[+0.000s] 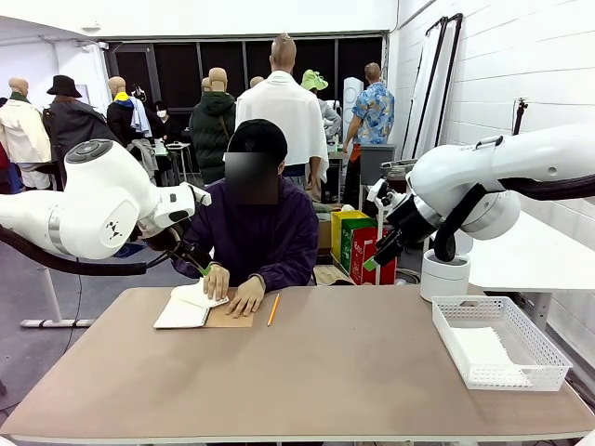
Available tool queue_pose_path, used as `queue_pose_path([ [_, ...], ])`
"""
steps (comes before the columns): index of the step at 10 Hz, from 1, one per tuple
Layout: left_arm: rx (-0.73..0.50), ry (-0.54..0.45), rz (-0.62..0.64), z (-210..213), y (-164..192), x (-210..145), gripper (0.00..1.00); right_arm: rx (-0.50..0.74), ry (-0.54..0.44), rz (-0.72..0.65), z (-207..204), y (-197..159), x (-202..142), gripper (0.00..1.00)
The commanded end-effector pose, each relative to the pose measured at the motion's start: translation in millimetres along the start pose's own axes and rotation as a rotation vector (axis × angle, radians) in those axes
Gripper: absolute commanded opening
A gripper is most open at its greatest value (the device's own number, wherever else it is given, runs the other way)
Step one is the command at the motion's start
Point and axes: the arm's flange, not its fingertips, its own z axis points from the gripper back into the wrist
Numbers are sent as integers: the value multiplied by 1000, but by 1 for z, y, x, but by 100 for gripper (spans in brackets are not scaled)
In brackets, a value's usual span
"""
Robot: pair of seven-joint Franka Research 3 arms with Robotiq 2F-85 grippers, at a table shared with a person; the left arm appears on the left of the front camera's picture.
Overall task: Sort the paper based on its condition.
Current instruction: If a person hands you a paper, place it in the Organizing basket , and if it's crumpled, put it in the Trash can.
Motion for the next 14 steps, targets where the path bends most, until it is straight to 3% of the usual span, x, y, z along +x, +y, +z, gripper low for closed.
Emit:
queue_pose_path([
  [1,6,-7,-4,-1,1,0,100,16,-18,-4,-2,-2,-1,100],
  [14,6,-7,-4,-1,1,0,100,16,-18,-4,-2,-2,-1,100],
])
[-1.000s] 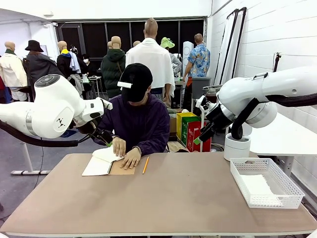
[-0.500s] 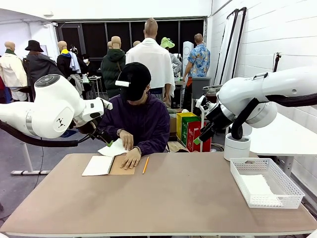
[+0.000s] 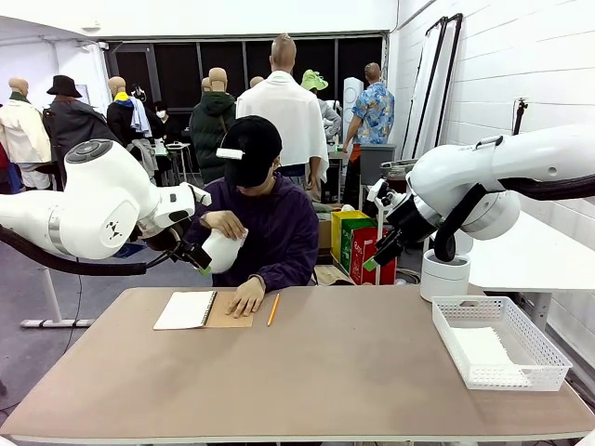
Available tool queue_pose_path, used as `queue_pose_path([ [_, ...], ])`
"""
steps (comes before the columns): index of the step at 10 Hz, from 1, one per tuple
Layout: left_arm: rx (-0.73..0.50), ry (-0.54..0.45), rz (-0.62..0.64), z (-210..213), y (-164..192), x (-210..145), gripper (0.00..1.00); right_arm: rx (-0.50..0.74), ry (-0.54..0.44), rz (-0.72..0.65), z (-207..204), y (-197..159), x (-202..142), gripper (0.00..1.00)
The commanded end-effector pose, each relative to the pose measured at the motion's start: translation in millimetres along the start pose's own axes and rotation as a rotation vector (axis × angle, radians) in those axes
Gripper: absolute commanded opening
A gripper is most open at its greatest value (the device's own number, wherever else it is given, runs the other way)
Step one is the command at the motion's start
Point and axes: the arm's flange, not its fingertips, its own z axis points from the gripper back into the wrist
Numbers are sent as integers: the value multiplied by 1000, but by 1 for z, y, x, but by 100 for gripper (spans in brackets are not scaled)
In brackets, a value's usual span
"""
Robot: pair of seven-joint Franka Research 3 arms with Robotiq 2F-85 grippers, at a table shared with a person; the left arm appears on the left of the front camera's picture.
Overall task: Sort the paper based on its condition.
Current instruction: If a person hands you a paper, place it in the Organizing basket , and if it's crumpled, put it in the Trash can.
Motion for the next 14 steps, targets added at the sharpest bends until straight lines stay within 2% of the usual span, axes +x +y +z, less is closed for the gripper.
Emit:
queue_pose_path([
  [1,6,-7,-4,-1,1,0,100,16,-18,-4,-2,-2,-1,100],
  [14,6,-7,-4,-1,1,0,100,16,-18,-4,-2,-2,-1,100],
])
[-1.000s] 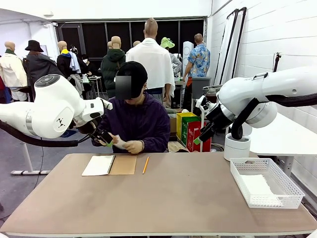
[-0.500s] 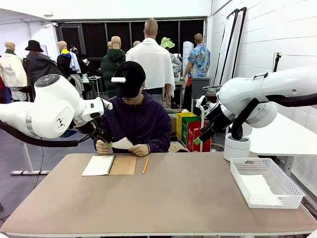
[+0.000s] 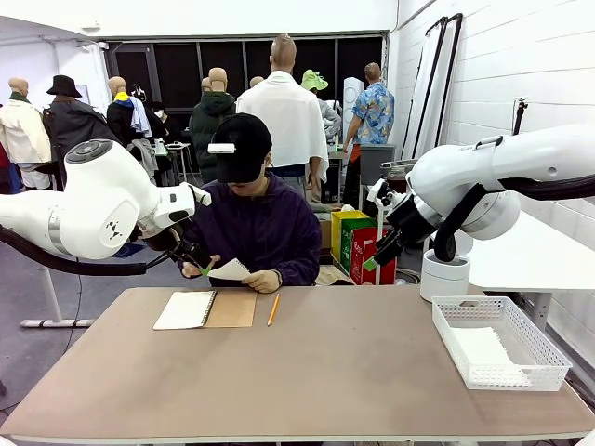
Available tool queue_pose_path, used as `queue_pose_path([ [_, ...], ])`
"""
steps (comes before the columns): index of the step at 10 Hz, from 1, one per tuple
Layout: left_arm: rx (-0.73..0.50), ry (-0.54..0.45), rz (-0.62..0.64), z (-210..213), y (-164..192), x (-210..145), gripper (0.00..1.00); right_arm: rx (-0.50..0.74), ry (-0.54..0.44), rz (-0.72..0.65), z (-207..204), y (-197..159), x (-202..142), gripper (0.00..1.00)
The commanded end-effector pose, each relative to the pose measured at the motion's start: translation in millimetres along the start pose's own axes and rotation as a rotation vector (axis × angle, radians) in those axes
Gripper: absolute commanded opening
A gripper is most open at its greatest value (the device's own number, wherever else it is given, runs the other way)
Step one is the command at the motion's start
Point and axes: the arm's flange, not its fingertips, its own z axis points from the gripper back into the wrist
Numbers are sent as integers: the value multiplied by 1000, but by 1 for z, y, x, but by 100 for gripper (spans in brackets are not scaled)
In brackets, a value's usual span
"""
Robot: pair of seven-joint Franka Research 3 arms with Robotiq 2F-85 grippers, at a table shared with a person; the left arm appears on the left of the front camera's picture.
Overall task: Sort the paper based on its condition.
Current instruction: If a person hands you a paper, place it in the Organizing basket , and if it's crumpled, put it in the Trash can.
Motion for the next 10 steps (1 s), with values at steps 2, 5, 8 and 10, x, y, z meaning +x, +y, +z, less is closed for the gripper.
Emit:
queue_pose_path([
  [2,6,-7,-4,-1,1,0,100,16,-18,-4,-2,-2,-1,100],
  [5,6,-7,-4,-1,1,0,100,16,-18,-4,-2,-2,-1,100],
  [8,6,-7,-4,-1,1,0,100,16,-18,-4,-2,-2,-1,100],
  [10,6,-7,-4,-1,1,0,100,16,-18,-4,-2,-2,-1,100],
])
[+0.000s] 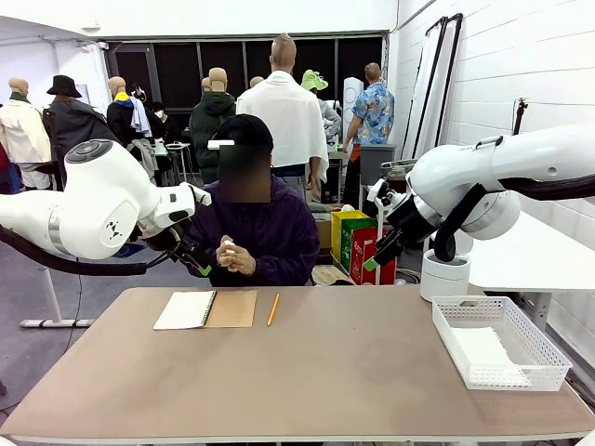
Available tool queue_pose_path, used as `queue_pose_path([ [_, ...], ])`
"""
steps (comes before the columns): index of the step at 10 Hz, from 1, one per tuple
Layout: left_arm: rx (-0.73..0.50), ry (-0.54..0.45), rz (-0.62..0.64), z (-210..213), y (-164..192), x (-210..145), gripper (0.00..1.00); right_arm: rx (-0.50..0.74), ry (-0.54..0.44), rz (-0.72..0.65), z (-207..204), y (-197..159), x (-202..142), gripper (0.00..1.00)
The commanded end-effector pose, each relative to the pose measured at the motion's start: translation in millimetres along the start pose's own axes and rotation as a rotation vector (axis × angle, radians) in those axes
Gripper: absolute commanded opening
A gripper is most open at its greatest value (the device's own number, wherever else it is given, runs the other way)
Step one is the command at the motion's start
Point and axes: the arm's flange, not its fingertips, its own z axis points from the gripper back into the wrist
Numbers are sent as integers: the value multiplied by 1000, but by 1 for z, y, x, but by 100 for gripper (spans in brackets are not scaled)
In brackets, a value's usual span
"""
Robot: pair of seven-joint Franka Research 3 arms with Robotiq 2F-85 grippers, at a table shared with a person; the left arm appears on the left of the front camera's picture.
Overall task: Sort the paper based on its condition.
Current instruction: If a person hands you a paper, place it in the Organizing basket , and if it's crumpled, put it in the Trash can.
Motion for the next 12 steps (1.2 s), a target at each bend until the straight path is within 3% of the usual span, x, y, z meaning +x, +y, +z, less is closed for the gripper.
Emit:
queue_pose_path([
  [1,6,-7,-4,-1,1,0,100,16,-18,-4,-2,-2,-1,100],
  [12,6,-7,-4,-1,1,0,100,16,-18,-4,-2,-2,-1,100],
])
